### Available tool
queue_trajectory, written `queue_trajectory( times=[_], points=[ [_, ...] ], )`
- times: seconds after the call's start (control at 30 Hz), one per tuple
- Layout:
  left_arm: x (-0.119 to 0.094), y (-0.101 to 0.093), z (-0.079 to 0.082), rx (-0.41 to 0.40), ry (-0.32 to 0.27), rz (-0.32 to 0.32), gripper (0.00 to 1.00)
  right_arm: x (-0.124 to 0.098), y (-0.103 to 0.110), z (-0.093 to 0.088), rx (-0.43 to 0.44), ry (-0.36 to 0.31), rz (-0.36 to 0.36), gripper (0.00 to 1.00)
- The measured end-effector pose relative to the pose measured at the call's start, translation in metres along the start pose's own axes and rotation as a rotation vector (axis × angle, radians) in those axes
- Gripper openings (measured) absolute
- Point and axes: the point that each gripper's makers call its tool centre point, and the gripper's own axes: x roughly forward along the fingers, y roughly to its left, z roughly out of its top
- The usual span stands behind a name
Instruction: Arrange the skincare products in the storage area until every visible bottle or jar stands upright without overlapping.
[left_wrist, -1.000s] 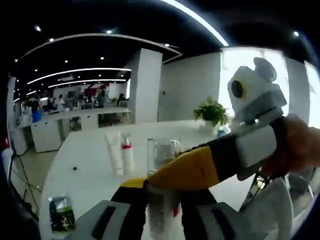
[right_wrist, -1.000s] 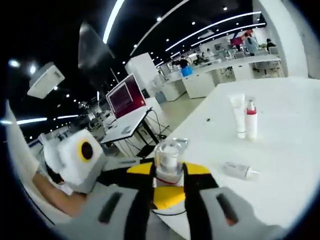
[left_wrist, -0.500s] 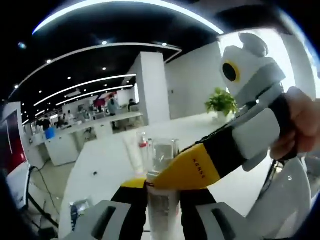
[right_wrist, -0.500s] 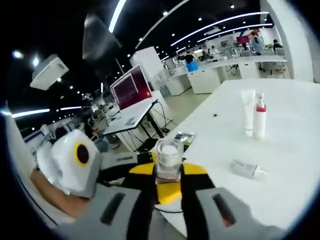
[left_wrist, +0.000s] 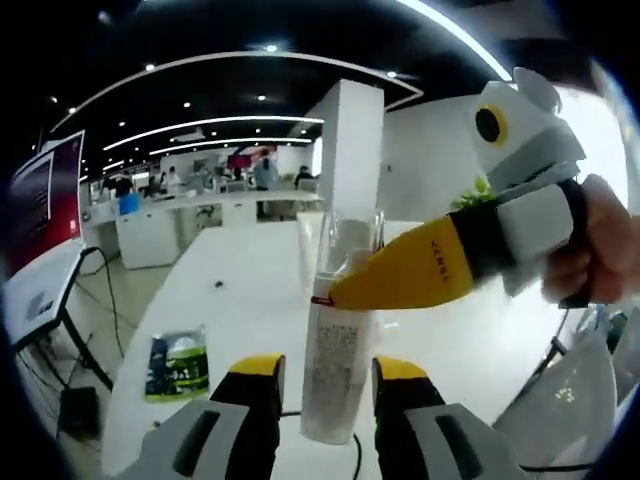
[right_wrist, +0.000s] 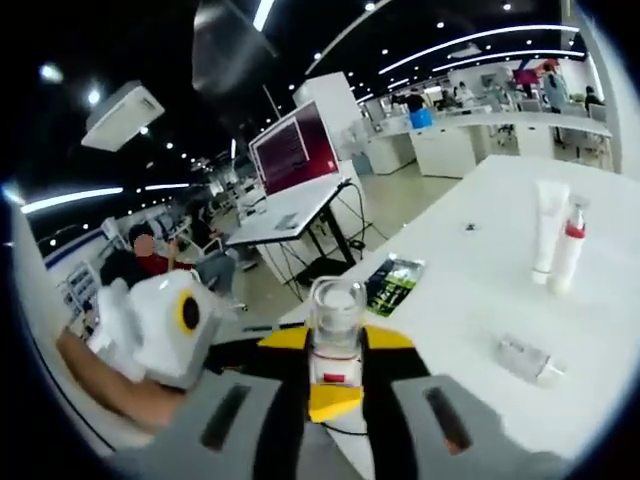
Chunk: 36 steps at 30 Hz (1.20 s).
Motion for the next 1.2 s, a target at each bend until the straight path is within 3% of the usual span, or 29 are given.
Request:
queue_trajectory(
  times=[0.13, 0.53, 0.6, 0.9, 1.2],
  points=[
    [0.002, -0.001, -0.002, 0.007, 0.009, -0.007, 0.37, -0.002, -0.011, 0.004, -0.001, -0.012, -0.013, 0.18],
    [0.025, 0.006, -0.018, 0.027, 0.054, 0.005, 0.42, -0.010, -0.074, 0.038, -0.007, -0.075, -0.082, 0.19],
    [0.025, 0.005, -0.026, 0.029, 0.091, 0.000, 0.41, -0.008, -0.086, 0.044, -0.008, -0.086, -0.091, 0.19],
    [0.024, 0.005, -0.031, 0.028, 0.099, -0.016, 0.38, 0.013, -0.136, 0.064, -0.008, -0.117, -0.123, 0.19],
    [0.025, 0.009, -0.037, -0.002, 0.120, -0.011, 0.36, 0.035, -0.170, 0.074, -0.023, -0.113, -0.150, 0.19]
  ],
)
